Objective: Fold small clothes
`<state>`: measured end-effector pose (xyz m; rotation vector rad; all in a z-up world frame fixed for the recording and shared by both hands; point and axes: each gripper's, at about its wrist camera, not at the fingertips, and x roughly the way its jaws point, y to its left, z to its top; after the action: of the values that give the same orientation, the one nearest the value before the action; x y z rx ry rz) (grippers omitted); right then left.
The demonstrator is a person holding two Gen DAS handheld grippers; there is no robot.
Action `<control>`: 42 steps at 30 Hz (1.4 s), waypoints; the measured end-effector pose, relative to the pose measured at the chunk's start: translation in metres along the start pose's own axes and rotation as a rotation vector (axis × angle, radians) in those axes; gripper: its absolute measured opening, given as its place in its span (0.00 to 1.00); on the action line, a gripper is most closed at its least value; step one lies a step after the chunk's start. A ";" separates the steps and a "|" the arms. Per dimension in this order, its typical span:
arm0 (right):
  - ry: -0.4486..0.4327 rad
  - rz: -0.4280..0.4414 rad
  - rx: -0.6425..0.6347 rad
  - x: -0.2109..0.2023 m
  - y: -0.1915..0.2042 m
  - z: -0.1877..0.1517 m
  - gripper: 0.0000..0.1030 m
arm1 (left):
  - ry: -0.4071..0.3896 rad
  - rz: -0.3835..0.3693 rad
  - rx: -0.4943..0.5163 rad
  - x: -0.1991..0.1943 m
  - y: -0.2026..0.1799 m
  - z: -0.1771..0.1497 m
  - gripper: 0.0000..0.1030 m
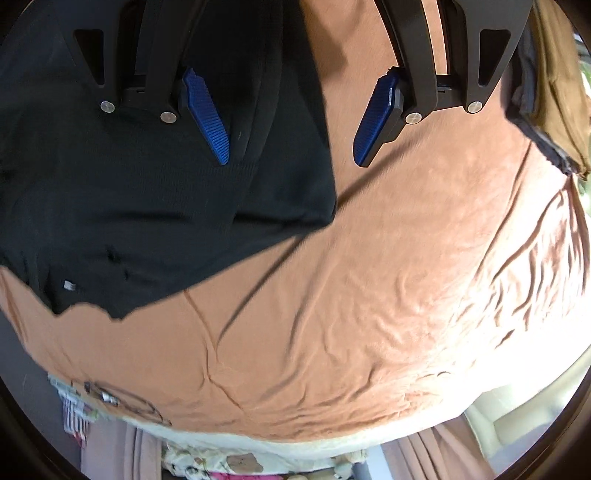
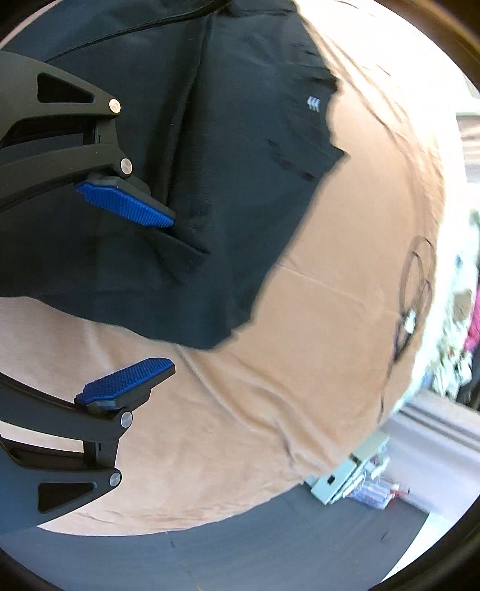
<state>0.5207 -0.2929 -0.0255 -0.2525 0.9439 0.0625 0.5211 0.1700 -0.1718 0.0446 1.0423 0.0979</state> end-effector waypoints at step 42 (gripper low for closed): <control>-0.212 0.224 0.047 -0.022 -0.007 -0.009 0.00 | -0.157 -0.191 -0.045 -0.084 0.013 0.013 0.12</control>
<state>0.5022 -0.3009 -0.0116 -0.0938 0.7586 0.2674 0.4891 0.1740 -0.0919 -0.0868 0.8824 -0.0550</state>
